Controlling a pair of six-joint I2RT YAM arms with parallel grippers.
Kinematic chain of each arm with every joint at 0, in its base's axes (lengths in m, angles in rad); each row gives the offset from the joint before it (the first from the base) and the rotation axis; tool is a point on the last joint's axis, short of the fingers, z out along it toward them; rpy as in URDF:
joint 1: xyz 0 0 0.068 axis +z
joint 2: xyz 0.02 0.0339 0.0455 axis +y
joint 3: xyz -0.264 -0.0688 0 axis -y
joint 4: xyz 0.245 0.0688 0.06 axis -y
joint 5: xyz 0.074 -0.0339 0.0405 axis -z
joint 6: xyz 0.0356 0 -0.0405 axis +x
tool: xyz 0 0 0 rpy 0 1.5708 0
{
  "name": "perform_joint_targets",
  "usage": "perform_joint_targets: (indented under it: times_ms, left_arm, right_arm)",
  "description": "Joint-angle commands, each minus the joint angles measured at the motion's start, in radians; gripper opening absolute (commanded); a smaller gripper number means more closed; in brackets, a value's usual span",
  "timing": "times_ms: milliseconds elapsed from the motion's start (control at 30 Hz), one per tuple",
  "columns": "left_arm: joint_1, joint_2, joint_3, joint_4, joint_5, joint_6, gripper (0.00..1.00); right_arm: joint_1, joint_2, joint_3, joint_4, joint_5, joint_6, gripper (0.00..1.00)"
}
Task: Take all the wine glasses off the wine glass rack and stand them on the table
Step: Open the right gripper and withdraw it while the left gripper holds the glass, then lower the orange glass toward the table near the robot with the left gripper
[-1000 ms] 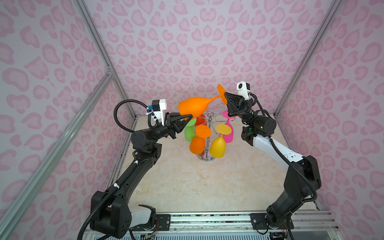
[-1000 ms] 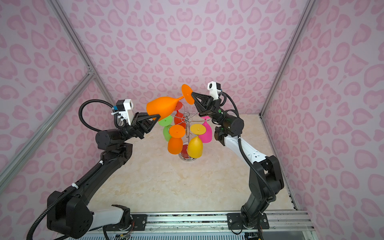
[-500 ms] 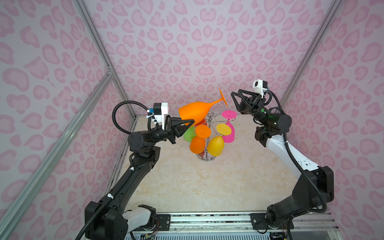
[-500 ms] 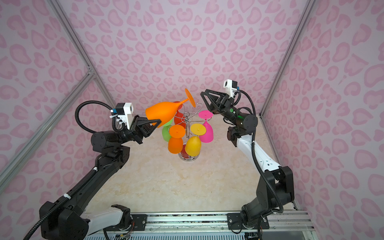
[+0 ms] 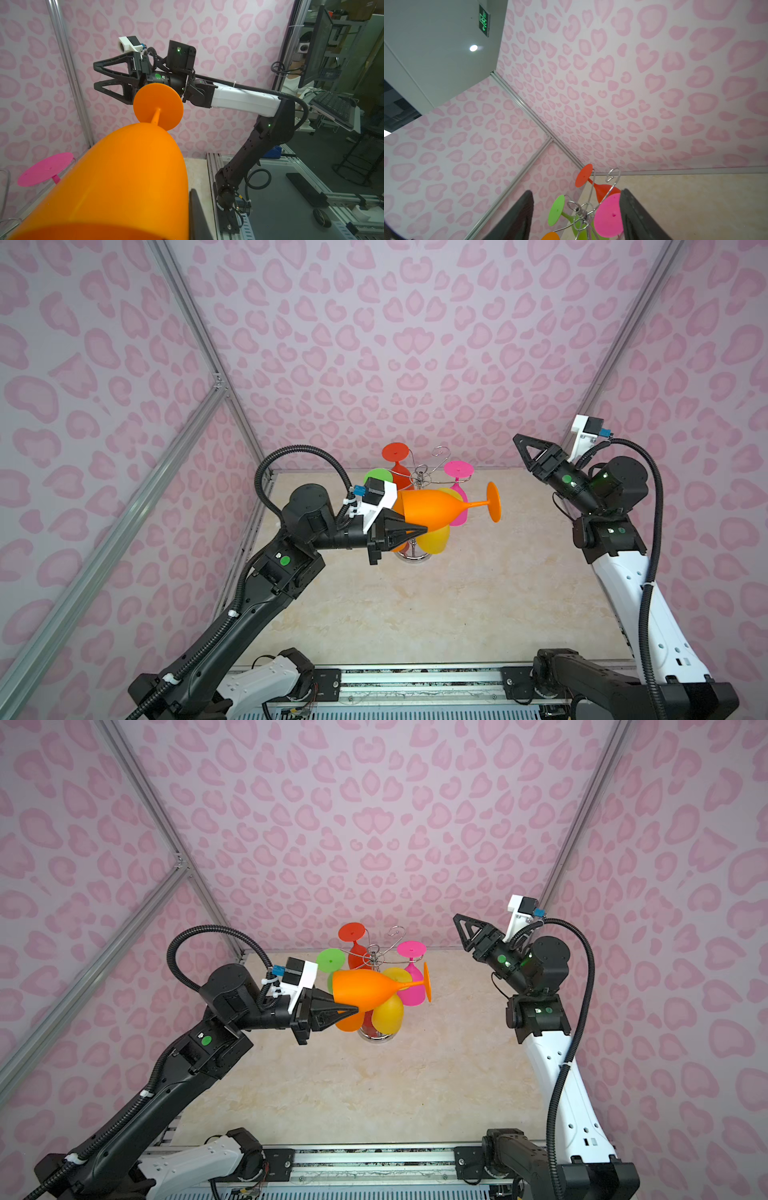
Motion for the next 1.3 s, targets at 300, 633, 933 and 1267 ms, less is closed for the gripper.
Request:
perform_joint_targets:
  times_ms: [300, 633, 933, 1267]
  left_arm:
    - [-0.372, 0.125, 0.150, -0.676, -0.623, 0.258, 0.02]
    - [-0.460, 0.337, 0.181, -0.876, -0.905, 0.229, 0.02]
    - [-0.462, 0.420, 0.172, -0.936, -0.901, 0.226, 0.02]
    - [-0.464, 0.532, 0.205, -1.044, -0.938, 0.214, 0.02]
  right_arm:
    - [-0.086, -0.037, -0.087, -0.184, 0.072, -0.154, 0.66]
    - [-0.095, -0.012, -0.095, -0.205, 0.082, -0.172, 0.66]
    - [-0.095, 0.001, -0.108, -0.202, 0.079, -0.175, 0.65]
    - [-0.097, 0.006, -0.126, -0.197, 0.084, -0.181, 0.65]
